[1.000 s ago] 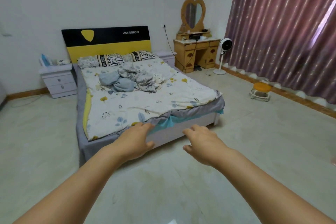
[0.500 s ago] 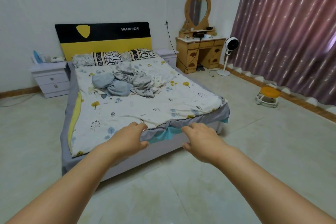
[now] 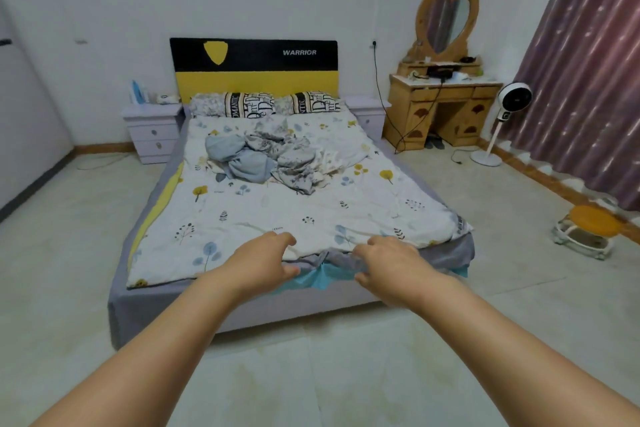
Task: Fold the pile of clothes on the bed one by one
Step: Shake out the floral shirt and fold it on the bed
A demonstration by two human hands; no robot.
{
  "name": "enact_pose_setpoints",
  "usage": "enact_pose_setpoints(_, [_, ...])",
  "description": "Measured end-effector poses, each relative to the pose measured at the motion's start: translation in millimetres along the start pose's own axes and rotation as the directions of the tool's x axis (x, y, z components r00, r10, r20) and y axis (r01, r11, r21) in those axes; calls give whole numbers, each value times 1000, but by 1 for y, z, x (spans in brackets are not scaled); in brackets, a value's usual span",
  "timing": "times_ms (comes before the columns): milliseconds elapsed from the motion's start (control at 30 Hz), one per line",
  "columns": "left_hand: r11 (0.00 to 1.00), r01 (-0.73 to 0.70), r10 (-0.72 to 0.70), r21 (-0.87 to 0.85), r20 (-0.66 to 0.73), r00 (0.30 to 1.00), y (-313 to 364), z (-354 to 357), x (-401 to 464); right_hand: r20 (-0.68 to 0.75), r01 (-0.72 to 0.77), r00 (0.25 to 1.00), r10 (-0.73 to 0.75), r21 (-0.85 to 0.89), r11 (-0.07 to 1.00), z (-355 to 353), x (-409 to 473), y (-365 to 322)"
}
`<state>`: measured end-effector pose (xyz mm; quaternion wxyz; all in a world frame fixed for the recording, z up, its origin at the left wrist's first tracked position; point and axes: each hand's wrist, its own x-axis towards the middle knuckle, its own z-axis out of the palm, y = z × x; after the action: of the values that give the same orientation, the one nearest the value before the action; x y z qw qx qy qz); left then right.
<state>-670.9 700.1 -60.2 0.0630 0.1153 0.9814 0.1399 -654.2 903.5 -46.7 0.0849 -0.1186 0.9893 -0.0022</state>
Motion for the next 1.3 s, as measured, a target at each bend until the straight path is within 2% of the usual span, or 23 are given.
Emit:
enact_pose_setpoints(333, [992,123,-123,4,13,992,23,3,78,38,113,993,-113,-17,993,-5,88,58])
enact_pose_setpoints(567, [988,154,-154,2,-1,988,-5,-12,168,43,150,988,-149,-19,989,-24,180,73])
enact_pose_setpoints(867, [986,168,-167,-4,52,984,-33,-30,275,57,140,989,-139,-16,990,-43,287,99])
enact_pose_setpoints(1067, [974,228,-227,2,81,970,-58,-33,340,74,181,981,-180,-19,983,-52,369,112])
enact_pose_setpoints(1300, [952,307,-307,-2,52,950,-73,-44,427,77,256,964,-254,-20,966,-68,466,134])
